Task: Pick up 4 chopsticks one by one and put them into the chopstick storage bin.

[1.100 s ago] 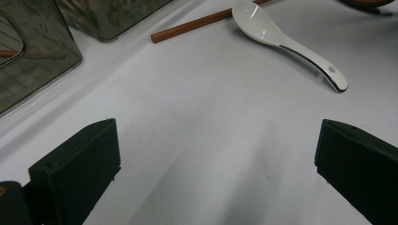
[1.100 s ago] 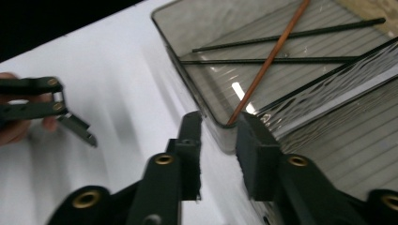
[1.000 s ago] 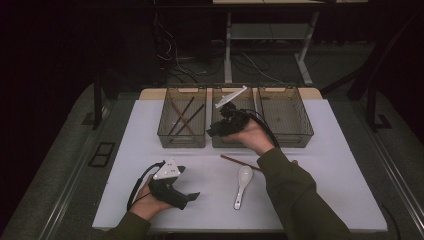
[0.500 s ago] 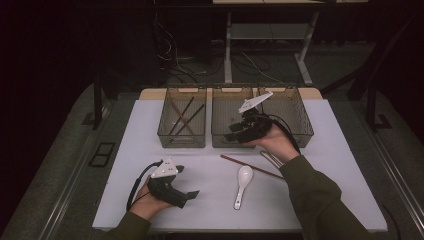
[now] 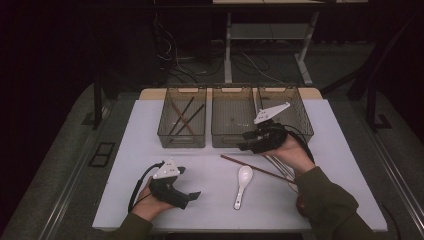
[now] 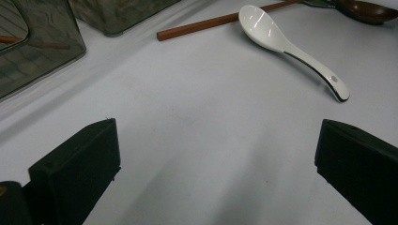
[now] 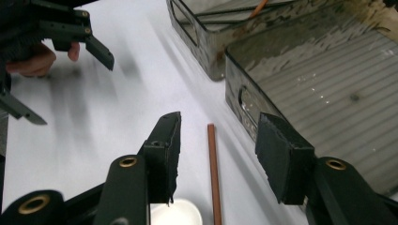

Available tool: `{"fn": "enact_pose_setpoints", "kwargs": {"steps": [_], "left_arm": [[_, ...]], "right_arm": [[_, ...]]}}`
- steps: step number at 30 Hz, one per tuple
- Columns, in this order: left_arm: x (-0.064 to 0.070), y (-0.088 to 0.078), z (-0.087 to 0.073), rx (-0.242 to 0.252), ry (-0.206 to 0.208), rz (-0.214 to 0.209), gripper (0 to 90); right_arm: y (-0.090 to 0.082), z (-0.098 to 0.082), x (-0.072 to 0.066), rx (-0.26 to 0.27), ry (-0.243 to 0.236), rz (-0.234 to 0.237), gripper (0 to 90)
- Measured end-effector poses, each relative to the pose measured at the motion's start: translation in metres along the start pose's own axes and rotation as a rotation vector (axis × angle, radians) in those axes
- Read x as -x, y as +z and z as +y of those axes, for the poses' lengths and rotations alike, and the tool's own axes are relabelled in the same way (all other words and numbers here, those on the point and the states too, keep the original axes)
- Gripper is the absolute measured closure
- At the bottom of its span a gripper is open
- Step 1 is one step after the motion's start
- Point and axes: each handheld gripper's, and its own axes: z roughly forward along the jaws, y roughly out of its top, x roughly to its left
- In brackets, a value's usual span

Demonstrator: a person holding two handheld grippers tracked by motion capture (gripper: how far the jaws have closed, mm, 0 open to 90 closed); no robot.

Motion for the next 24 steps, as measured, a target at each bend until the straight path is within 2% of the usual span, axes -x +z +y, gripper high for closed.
{"fn": "enact_pose_setpoints", "kwargs": {"steps": [9, 13, 24], "left_arm": [[0.002, -0.002, 0.001, -0.004, 0.022, 0.007, 0.0], [0.003, -0.002, 0.002, -0.004, 0.031, -0.006, 0.0], [0.002, -0.002, 0.001, -0.003, 0.028, -0.014, 0.0]], "right_arm": [[-0.020, -0.026, 0.001, 0.030, 0.006, -0.022, 49.7], [-0.029, -0.037, 0.005, 0.048, 0.020, -0.036, 49.7], [-0.042, -0.067, 0.012, 0.044, 0.049, -0.037, 49.7]]}}
